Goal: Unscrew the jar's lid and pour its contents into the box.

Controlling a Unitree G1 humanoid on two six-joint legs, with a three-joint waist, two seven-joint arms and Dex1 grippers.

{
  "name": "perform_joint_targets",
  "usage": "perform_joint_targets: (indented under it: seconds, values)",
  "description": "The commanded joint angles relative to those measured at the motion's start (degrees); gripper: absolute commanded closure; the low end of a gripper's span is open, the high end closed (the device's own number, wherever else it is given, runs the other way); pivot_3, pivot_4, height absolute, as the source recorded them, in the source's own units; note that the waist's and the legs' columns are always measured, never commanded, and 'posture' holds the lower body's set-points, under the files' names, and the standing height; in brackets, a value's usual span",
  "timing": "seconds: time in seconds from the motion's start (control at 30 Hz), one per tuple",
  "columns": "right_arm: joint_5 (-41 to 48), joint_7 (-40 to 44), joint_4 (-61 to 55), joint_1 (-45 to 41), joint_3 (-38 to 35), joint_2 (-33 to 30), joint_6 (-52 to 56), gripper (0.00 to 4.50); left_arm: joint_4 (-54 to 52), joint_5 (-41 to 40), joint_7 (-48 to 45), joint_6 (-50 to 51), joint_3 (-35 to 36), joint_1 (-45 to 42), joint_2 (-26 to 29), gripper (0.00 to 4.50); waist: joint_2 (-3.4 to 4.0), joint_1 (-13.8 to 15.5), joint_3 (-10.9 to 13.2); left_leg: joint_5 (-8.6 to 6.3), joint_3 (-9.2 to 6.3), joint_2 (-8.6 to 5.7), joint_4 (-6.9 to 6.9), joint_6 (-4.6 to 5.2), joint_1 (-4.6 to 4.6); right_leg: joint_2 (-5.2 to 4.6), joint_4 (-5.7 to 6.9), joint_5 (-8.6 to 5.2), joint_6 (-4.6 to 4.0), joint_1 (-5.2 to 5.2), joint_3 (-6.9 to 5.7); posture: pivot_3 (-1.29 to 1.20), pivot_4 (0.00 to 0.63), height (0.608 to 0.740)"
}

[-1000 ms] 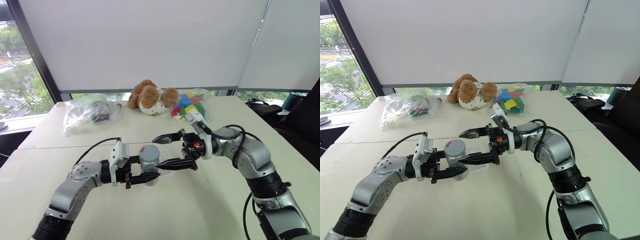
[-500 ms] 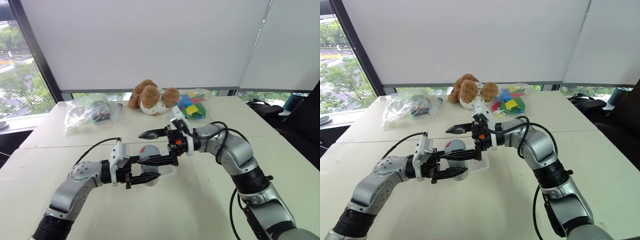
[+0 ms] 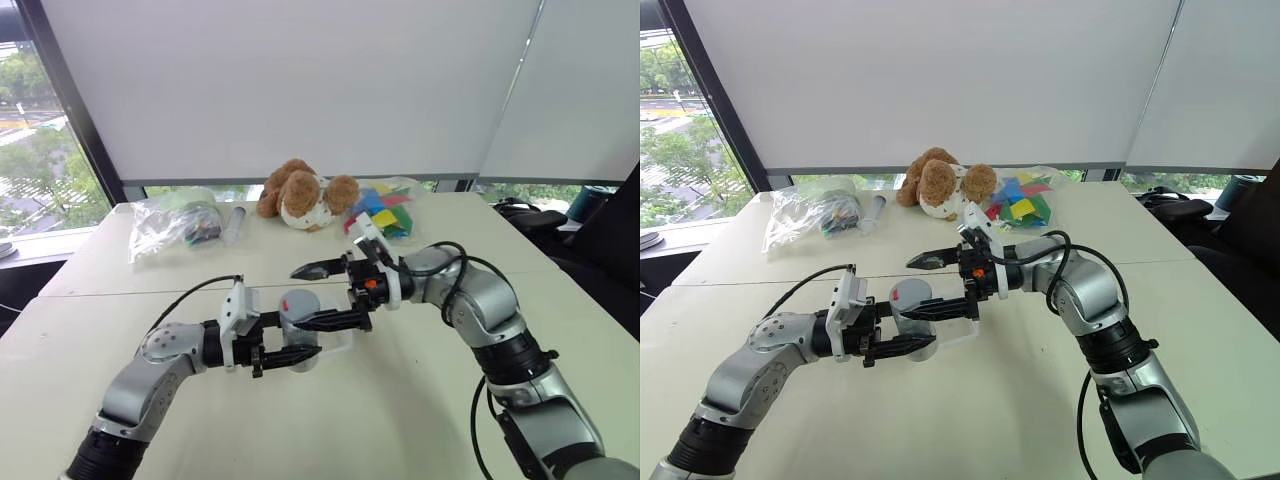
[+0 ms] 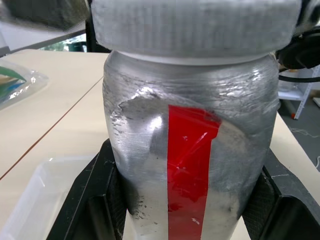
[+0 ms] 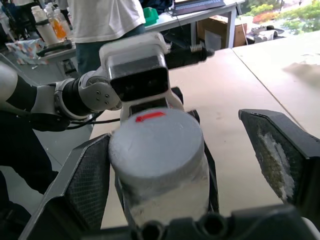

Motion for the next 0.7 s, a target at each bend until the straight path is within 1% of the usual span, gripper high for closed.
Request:
perform_joint_targets:
  seconds: [0.03,0.2,0.37,0.7]
  values:
    - [1.9,1.1,-2.3,0.3,-2.2,-0.3,-0.6,0.06,-2.5,-0.8,0.3,-0.6,0.6,0.0,0.0,2.27,0.0,0.0,0.0,0.0,0.0,0.0,0.0,0.0,0.0,0.0,0.0,0.0,0.0,0.0,0.0,0.0,0.15,0.74]
    - [5.8,0.7,-4.1,-1.0,-4.0,0.4,2.2,0.06,-2.8,-0.9,0.2,-0.3,0.8,0.2,0.3,2.27,0.0,0.0,0.0,0.0,-0.01,0.01,-0.01,0.0,0.0,0.01,0.0,0.0,0.0,0.0,0.0,0.0,0.15,0.74]
    - [4.8,-1.7,-4.9,-2.5,-2.4,1.3,3.5,0.06,-2.8,-1.1,0.2,-0.1,0.7,0.2,0.4,2.27,0.0,-0.1,0.0,0.0,-0.01,0.01,0.0,0.0,0.01,0.01,0.0,0.0,-0.01,0.0,0.0,0.0,0.15,0.74]
    - [3.1,-1.5,-3.8,-2.5,-0.2,2.5,2.4,0.06,-2.9,-1.1,0.3,0.1,0.6,0.1,0.4,2.27,0.0,0.0,0.0,0.0,0.0,0.01,0.0,0.0,0.0,0.0,0.0,0.0,-0.01,0.0,0.0,0.0,0.15,0.74]
